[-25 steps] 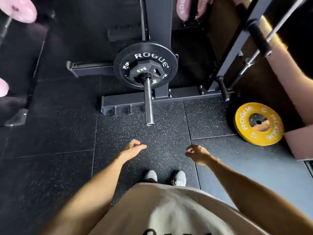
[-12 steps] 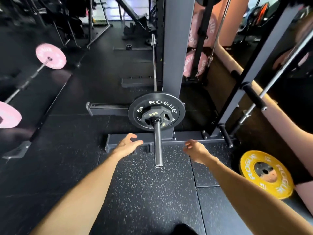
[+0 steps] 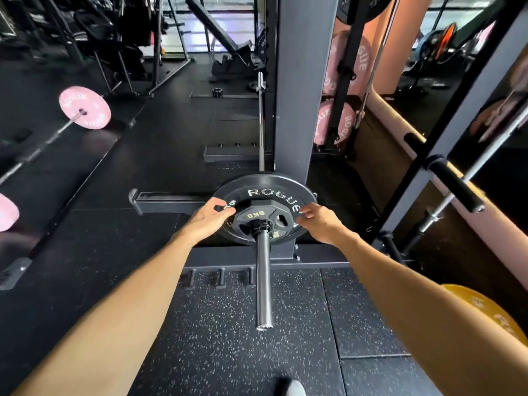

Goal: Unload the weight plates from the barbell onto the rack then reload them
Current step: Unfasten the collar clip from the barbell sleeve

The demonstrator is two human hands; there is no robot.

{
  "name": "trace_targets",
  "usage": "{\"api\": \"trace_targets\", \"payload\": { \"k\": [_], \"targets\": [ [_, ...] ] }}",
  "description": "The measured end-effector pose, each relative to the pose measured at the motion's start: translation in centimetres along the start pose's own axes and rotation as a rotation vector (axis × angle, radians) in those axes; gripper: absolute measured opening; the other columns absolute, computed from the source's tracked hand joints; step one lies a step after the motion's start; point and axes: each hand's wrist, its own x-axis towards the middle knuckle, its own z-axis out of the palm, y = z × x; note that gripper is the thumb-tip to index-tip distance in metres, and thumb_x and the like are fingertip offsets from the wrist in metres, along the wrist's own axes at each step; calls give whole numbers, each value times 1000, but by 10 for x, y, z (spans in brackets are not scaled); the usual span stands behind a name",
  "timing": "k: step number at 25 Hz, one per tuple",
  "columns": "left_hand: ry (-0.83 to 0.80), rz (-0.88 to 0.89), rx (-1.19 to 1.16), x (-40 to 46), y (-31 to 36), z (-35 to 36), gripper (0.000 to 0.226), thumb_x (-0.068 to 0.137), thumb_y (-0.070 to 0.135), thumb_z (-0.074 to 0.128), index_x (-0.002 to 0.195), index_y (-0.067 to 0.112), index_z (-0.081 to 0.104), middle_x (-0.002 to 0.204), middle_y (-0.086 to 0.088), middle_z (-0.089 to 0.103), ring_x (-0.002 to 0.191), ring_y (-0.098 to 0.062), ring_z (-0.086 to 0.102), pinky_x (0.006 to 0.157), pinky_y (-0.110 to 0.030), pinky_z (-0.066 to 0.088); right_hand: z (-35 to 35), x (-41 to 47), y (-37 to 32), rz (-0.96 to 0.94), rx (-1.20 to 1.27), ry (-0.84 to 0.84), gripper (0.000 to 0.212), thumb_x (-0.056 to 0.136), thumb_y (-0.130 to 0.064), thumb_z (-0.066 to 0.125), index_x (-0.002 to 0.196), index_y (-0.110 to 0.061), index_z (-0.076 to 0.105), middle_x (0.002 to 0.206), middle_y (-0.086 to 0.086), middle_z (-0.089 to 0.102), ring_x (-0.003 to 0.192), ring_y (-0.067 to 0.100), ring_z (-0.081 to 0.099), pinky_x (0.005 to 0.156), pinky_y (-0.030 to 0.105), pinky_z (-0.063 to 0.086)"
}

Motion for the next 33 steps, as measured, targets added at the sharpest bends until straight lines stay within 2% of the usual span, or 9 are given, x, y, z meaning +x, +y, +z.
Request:
{"api": "trace_targets", "payload": {
  "k": [5,9,14,18,22,25,28,30,33],
  "targets": [
    [76,34,-10,85,-28,34,31,80,70,40,100,49,54,100,18,55,95,-7,53,77,-36,37,38,85,26,-80,11,65,32,94,-26,58,122,-11,62,121,8,66,109,24,61,88,25,43],
    [112,91,-22,151,-67,77,33,92,57,36,110,39,57,111,7,62,101,-15,59,89,-40,47,82,141,58,-158,24,166,26,96,-26,53,114,-11,65,112,7,70,102,24,63,83,26,44],
    [119,73,-61,215,-130,143,29,98,33,39,101,23,66,97,-4,71,86,-22,69,69,-30,52,165,188,105,-263,-14,175,24,94,-13,45,84,-12,66,87,8,69,79,27,62,73,32,48],
    [94,64,-121,239,-169,189,31,100,27,39,107,14,66,96,-8,72,79,-25,70,69,-32,53,218,197,134,-318,-38,246,30,91,-8,45,113,-15,65,99,11,72,91,32,64,76,35,50],
    [46,100,-290,250,-179,224,41,107,33,31,115,5,60,87,-11,70,61,-19,67,62,-29,52,237,191,146,-423,-63,375,42,88,-11,45,126,-24,56,91,10,72,83,33,64,74,34,49],
    [20,119,-472,249,-174,239,45,108,35,29,127,1,52,96,-15,64,69,-20,64,53,-25,54,246,184,148,-465,-142,391,50,91,-14,44,139,-26,49,91,11,71,80,33,62,69,33,47],
    [34,121,-632,242,-166,244,44,109,33,29,137,3,45,103,-13,63,77,-19,64,57,-26,52,250,177,145,-447,-121,390,49,93,-11,41,140,-22,48,76,6,63,62,23,55,63,28,41],
    [40,131,-618,237,-159,242,46,107,39,31,140,9,44,115,-12,65,84,-20,67,58,-26,52,250,174,145,-423,-102,379,49,93,-9,39,139,-21,49,68,-1,56,57,18,51,62,30,41],
    [63,164,-540,236,-156,235,50,105,45,35,144,15,44,113,-8,67,81,-20,70,50,-23,53,253,173,148,-381,-55,347,51,90,-7,36,139,-18,46,77,9,65,64,28,57,62,35,48]
  ]
}}
